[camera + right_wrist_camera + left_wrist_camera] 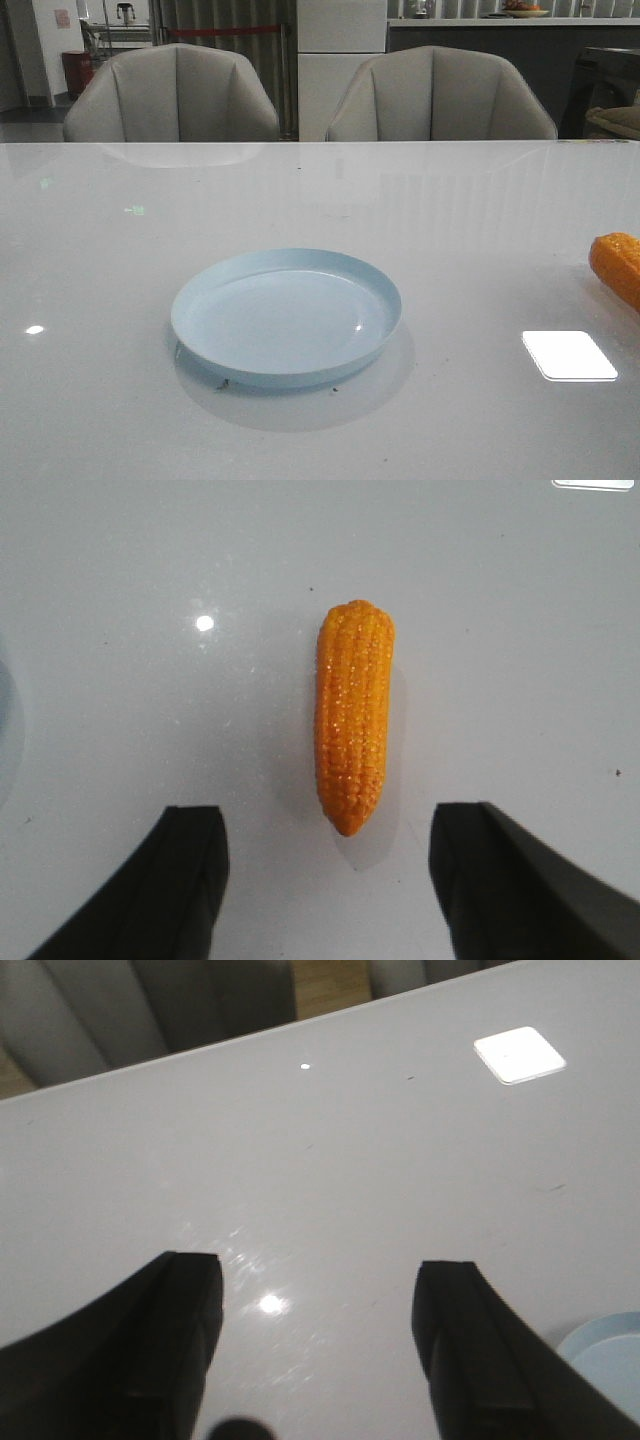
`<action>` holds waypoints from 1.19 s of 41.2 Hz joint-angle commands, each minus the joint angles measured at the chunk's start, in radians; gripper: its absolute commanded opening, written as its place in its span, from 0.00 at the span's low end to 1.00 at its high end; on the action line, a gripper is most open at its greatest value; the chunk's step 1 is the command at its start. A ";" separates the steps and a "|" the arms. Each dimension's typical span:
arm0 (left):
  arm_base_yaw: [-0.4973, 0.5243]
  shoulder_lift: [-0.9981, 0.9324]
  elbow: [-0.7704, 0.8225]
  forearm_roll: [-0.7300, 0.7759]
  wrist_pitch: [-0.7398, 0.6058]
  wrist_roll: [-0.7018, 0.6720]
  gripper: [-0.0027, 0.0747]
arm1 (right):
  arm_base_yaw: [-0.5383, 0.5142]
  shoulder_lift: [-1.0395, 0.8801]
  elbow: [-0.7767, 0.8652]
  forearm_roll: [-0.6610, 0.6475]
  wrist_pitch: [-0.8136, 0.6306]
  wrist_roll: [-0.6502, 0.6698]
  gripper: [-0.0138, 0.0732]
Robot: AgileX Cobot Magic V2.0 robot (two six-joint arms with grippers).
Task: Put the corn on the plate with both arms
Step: 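Raise the left gripper away from the plate, then lower the right gripper around the orange corn cob and close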
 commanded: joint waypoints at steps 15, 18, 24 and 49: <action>0.214 -0.484 0.519 -0.025 -0.247 -0.007 0.65 | 0.003 -0.009 -0.038 -0.017 -0.009 0.001 0.78; 0.214 -0.507 0.535 -0.025 -0.247 -0.007 0.65 | 0.003 0.010 -0.053 -0.017 -0.004 0.001 0.78; 0.214 -0.511 0.541 -0.025 -0.247 -0.007 0.65 | 0.003 0.117 -0.147 -0.017 0.039 0.001 0.78; 0.214 -0.511 0.541 -0.025 -0.239 -0.007 0.65 | -0.003 0.727 -0.706 -0.017 0.319 0.001 0.78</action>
